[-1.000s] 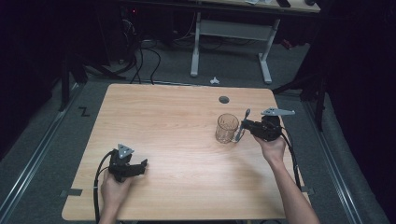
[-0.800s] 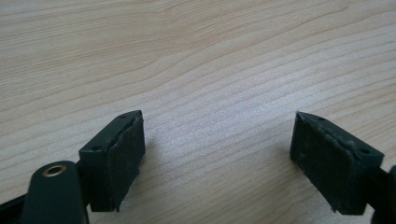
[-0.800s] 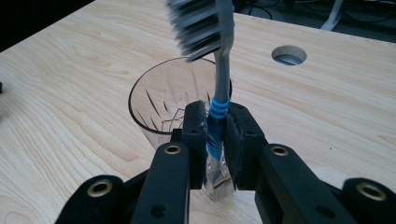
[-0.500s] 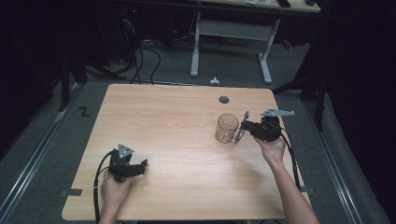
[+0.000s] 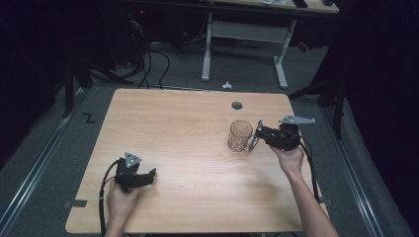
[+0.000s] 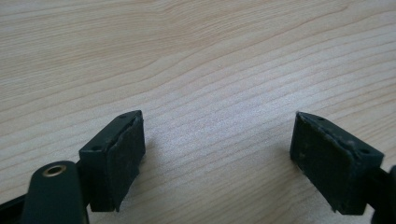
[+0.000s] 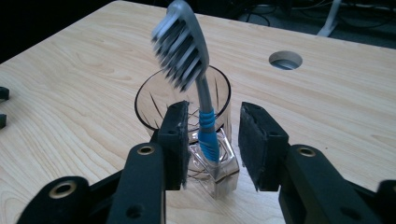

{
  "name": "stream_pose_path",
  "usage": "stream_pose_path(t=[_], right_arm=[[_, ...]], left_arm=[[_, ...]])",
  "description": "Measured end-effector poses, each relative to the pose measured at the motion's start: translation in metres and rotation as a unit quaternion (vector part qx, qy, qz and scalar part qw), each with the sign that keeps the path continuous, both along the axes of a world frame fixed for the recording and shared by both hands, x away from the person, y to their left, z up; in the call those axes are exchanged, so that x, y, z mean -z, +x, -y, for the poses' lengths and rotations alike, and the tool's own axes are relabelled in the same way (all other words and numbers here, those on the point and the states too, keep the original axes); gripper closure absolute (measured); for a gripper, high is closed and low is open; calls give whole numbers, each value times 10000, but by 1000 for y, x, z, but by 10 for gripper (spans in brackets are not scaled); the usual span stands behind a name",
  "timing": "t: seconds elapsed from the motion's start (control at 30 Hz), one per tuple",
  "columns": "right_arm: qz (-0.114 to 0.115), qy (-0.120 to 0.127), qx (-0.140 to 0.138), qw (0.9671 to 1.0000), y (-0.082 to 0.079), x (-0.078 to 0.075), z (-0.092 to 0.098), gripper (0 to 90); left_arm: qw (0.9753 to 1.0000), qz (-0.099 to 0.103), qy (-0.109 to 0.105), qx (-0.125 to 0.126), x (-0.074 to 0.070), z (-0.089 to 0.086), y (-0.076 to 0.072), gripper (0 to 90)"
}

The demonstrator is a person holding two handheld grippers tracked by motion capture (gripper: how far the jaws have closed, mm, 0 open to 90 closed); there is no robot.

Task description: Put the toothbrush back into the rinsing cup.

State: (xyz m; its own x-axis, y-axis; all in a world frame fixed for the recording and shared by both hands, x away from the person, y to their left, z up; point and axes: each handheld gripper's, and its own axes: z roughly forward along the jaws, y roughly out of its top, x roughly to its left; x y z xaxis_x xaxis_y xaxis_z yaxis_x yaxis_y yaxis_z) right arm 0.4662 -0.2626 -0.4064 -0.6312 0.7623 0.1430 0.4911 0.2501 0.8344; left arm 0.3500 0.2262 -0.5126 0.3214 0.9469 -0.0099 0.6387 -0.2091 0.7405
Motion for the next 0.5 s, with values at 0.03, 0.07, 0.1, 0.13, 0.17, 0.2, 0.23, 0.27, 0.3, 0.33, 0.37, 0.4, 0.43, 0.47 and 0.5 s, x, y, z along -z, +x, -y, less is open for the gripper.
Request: stream_pose_path(t=[0.03,0.07,0.1,0.13,0.17,0.2,0.23,0.27,0.3,0.33,0.37,0.4,0.43,0.47,0.5], right_arm=[[28,-2,14,10000,-1,-1,1,622],[51,-1,28,10000,-2,-1,2,618],[64,-1,36,10000,-2,-1,3,618],[52,13,59,10000,-3,-1,4,618],[51,7,77,10000,-4,-1,5,618],[56,11,91,9999,-5,-1,7,618],[62,11,111,9999,-5,-1,8,619],[70,17,123,9999,-6,0,10,619],[84,20,134,9999,-7,0,11,620],[96,27,146,9998,-8,0,12,621],[84,33,163,9998,-9,0,13,621],[93,12,156,9998,-9,0,14,621],[94,10,174,9998,-11,0,15,623],[116,18,180,9998,-12,0,16,623],[122,25,188,9997,-12,0,16,624]], left_arm=[[10000,0,0,1,0,0,0,185],[10000,0,0,0,0,0,0,185],[10000,0,0,1,0,0,0,185],[10000,0,1,1,0,0,0,185],[10000,0,0,0,0,0,0,185],[10000,0,-1,0,0,0,0,185],[10000,0,-1,-1,0,0,0,185],[10000,0,1,1,0,0,0,185],[10000,0,0,0,0,0,0,185],[10000,0,0,0,0,0,0,185],[10000,-1,0,0,0,0,0,185],[10000,-1,0,0,0,0,0,185],[10000,0,-1,0,0,0,0,185],[10000,-1,0,0,0,0,0,185],[10000,-1,0,1,0,0,0,185]])
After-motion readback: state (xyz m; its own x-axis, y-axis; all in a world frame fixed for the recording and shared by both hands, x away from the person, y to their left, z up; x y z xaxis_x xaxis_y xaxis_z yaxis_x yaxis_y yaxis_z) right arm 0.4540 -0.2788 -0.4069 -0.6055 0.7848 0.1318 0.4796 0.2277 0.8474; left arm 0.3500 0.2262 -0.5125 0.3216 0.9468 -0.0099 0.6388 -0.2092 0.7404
